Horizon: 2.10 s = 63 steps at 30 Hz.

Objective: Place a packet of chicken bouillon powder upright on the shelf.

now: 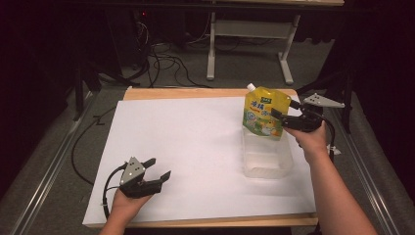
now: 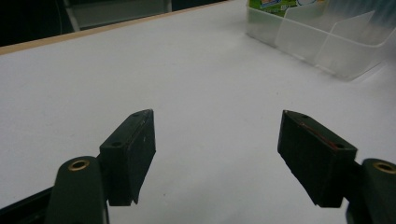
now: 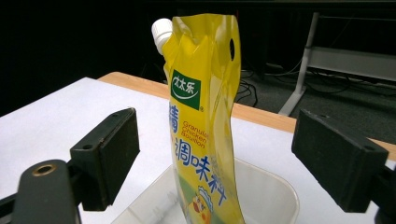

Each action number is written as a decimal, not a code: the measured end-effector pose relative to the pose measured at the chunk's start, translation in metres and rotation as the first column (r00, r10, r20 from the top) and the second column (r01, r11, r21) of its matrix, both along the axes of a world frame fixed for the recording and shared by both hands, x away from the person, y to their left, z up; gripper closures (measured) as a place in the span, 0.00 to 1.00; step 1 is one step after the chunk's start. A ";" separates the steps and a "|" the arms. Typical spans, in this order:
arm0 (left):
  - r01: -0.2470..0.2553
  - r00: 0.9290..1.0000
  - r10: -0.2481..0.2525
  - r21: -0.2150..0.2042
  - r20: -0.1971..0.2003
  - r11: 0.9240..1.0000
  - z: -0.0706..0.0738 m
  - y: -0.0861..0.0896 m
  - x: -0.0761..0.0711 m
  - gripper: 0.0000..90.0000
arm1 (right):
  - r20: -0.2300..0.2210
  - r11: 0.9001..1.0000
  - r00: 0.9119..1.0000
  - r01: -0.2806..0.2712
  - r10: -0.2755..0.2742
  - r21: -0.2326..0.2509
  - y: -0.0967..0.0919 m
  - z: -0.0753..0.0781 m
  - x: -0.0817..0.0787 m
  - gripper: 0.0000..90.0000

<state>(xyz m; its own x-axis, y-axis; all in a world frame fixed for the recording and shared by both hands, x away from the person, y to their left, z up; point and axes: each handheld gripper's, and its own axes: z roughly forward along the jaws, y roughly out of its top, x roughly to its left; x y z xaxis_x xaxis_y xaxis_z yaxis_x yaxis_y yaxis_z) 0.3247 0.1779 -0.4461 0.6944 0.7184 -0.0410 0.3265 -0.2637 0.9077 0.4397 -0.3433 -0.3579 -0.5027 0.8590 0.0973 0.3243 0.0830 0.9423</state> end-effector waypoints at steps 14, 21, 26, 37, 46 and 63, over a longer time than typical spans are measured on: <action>0.004 1.000 -0.004 -0.005 -0.004 1.000 0.001 -0.001 0.001 0.31 | -0.018 0.999 1.000 0.013 -0.013 -0.038 0.003 0.001 -0.021 0.16; 0.012 1.000 -0.012 -0.006 -0.006 1.000 0.001 -0.005 0.004 0.31 | -0.015 0.998 0.999 0.027 -0.028 -0.060 0.006 0.004 -0.044 0.13; 0.016 1.000 -0.016 -0.005 -0.008 1.000 0.002 -0.007 0.006 0.31 | 0.004 0.998 1.000 0.015 -0.015 -0.054 0.007 0.007 -0.063 0.12; 0.024 1.000 -0.024 -0.010 -0.007 1.000 0.004 -0.011 0.005 0.30 | 0.016 0.999 1.000 -0.009 0.010 -0.050 0.016 -0.008 -0.115 0.07; 0.043 0.999 -0.043 0.004 -0.009 0.999 0.007 -0.026 -0.001 0.28 | -0.002 0.998 1.000 0.011 -0.012 -0.069 0.019 -0.051 -0.158 0.06; 0.023 0.999 -0.022 0.045 -0.027 0.999 0.001 -0.026 0.001 0.24 | -0.019 0.998 1.000 -0.001 -0.001 -0.067 0.016 -0.059 -0.152 0.06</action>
